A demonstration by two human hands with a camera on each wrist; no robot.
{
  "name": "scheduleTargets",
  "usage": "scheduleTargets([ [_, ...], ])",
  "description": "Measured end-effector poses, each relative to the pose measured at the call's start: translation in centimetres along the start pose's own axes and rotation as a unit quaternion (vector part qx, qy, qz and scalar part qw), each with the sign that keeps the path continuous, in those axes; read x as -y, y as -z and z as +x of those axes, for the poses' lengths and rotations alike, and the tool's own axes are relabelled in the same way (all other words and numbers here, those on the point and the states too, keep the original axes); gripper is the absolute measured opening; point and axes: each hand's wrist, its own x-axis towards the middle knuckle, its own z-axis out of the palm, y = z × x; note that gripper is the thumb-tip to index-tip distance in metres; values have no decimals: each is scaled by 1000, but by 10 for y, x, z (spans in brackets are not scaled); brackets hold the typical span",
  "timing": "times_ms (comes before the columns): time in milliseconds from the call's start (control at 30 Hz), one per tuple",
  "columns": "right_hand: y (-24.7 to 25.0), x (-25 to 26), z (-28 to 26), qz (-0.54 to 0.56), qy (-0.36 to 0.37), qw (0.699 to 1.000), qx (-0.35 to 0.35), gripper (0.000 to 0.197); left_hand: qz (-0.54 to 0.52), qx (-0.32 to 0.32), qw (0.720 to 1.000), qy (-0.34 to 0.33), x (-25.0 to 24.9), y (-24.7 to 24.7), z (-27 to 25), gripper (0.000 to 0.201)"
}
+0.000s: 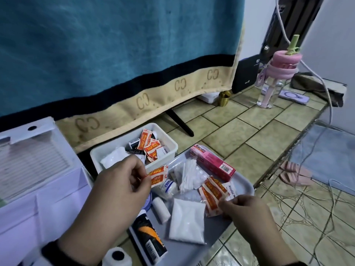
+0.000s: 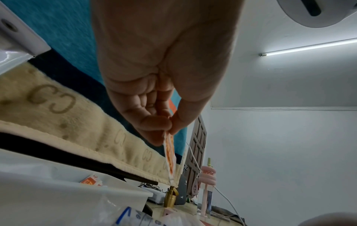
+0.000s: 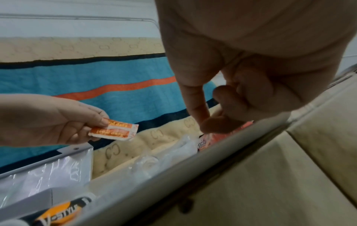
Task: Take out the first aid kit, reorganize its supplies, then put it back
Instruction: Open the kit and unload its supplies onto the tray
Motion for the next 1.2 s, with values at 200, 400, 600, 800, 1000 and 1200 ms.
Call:
scheduleTargets([
  [200, 18, 5, -5, -69, 44, 996, 42, 40, -9, 11, 1000, -3, -4, -8, 0, 21],
  [400, 14, 9, -17, -19, 333, 940, 75, 39, -68, 131, 989, -11, -23, -22, -6, 21],
  [600, 7, 6, -12, -16, 368, 930, -22, 8, -65, 114, 990, -48, -27, -34, -7, 23],
  [800, 9, -4, 6, -40, 135, 990, -31, 18, -39, 47, 997, -53, -17, -25, -4, 20],
  [1000, -7, -4, 8, -125, 136, 981, -54, 10, -35, 42, 998, -11, -2, -18, -11, 15],
  [1200, -12, -2, 10, -201, 114, 971, -54, 14, -40, 11, 999, 30, 14, -2, -16, 17],
])
